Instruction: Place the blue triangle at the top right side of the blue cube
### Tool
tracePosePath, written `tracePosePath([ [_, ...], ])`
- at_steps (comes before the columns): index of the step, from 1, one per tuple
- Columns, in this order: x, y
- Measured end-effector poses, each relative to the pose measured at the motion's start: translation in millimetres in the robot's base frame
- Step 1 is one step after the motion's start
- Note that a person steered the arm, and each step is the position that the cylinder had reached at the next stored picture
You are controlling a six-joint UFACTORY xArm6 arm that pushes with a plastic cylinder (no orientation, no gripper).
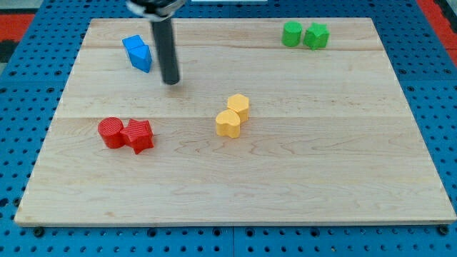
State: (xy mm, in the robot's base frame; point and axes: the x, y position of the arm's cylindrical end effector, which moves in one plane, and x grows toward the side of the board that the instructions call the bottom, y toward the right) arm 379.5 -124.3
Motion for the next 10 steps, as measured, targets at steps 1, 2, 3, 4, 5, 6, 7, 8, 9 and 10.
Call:
tracePosePath([
  [1, -5, -59],
  [2, -62, -95],
  [3, -56, -49],
  [4, -51, -30],
  [5, -77, 0],
  [6, -106, -7],
  [7, -131, -13],
  [8, -96, 7],
  [9, -89, 36],
  [10, -108, 41],
])
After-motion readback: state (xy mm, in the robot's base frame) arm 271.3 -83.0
